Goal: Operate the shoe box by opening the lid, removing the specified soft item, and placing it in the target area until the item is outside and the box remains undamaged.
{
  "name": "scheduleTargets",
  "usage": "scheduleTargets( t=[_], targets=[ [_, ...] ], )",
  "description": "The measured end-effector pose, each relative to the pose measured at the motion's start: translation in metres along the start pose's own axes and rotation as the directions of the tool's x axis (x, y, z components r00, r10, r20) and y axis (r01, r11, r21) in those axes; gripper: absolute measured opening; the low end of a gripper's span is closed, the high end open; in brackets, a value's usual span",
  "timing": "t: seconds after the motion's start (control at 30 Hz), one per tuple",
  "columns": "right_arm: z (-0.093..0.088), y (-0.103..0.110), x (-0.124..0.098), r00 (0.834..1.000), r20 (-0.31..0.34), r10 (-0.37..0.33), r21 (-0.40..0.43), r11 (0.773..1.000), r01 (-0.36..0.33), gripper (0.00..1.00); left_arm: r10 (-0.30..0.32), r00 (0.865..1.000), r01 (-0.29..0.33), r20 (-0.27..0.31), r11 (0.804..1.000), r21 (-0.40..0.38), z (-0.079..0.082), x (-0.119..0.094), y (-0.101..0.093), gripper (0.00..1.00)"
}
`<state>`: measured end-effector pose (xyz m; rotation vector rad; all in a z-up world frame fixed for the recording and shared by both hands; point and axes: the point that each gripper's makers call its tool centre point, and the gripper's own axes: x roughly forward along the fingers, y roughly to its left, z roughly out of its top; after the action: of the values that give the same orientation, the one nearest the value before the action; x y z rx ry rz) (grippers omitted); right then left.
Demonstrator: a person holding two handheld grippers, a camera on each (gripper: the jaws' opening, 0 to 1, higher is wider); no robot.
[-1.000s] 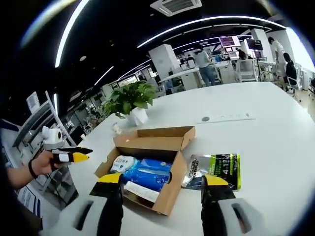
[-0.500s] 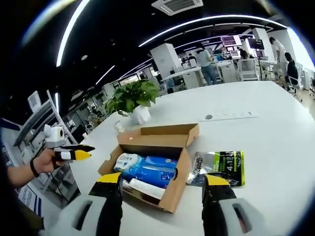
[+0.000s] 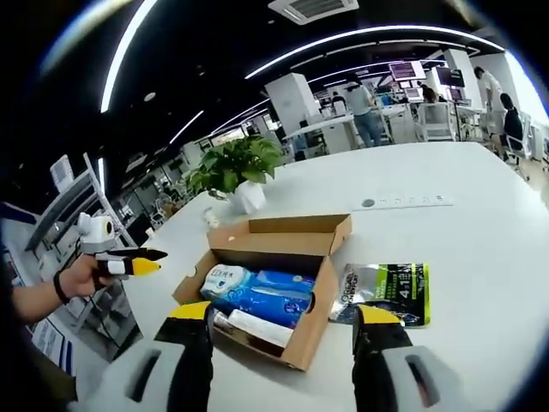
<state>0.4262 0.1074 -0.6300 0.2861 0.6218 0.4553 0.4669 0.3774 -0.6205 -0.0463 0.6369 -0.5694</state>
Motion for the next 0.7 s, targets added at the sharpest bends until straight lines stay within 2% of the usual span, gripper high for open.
scheduleTargets(
  t=[0.33, 0.53, 0.7],
  targets=[
    [0.007, 0.008, 0.013, 1.000, -0.011, 0.024, -0.028, 0.999, -0.024, 0.65, -0.008, 1.000, 0.008, -0.016, 0.999, 0.034, 0.000, 0.000, 0.004, 0.55],
    [0.011, 0.014, 0.025, 0.998, -0.036, 0.044, -0.074, 0.996, -0.047, 0.65, -0.017, 0.998, 0.023, -0.056, 0.992, 0.121, -0.002, 0.003, 0.005, 0.55],
    [0.013, 0.026, 0.039, 0.994, -0.078, 0.072, -0.142, 0.986, -0.083, 0.66, -0.041, 0.995, 0.055, -0.093, 0.986, 0.156, -0.007, 0.011, 0.003, 0.55]
  ],
)
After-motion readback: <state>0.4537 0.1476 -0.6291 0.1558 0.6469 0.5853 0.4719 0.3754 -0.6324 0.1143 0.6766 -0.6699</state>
